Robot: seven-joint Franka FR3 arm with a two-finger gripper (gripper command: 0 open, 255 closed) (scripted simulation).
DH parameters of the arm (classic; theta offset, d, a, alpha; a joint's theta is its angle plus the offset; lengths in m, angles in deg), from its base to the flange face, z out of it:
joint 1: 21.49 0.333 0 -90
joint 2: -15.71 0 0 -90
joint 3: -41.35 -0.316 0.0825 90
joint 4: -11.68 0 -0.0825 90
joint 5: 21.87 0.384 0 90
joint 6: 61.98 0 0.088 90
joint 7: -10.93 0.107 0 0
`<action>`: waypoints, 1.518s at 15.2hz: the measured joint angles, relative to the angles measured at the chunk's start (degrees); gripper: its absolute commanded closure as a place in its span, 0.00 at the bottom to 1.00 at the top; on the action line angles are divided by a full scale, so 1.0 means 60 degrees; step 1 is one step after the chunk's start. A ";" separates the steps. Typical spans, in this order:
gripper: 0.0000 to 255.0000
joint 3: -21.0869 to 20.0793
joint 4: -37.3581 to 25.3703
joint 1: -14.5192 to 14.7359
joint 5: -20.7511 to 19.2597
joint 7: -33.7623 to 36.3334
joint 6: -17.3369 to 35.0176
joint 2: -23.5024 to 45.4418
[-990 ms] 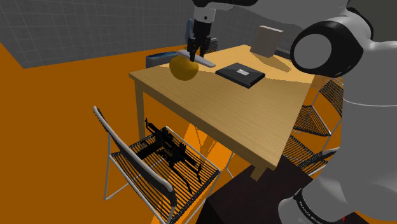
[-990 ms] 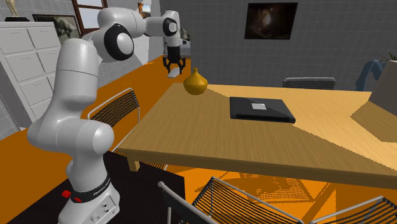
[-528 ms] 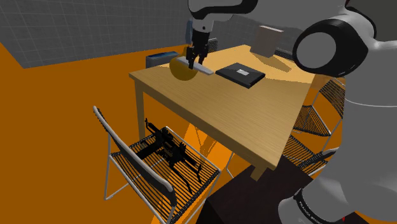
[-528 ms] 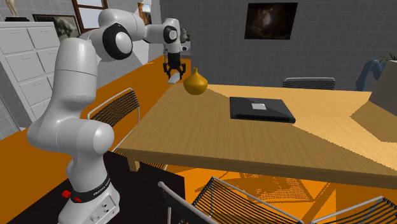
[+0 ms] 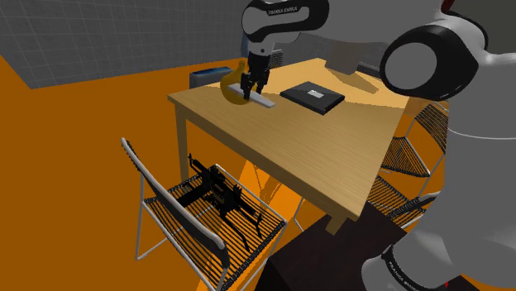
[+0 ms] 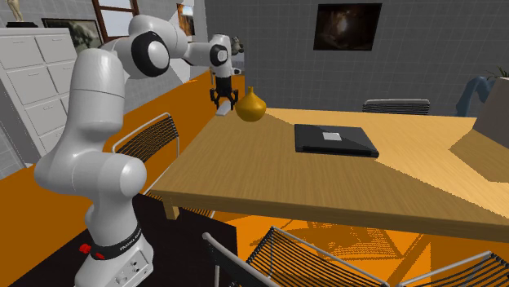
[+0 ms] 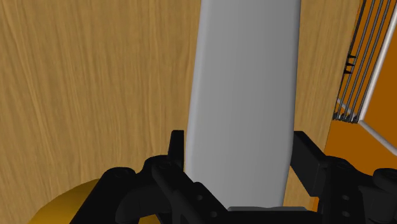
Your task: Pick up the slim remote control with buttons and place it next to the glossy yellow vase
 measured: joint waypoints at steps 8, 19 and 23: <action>1.00 -0.0054 0.0678 0.0012 0.0098 -0.0096 0.0915 0.0230; 1.00 -0.0140 0.1304 0.0003 0.0248 -0.0192 0.1969 0.0651; 1.00 -0.0142 0.1350 0.0005 0.0251 -0.0196 0.2016 0.0653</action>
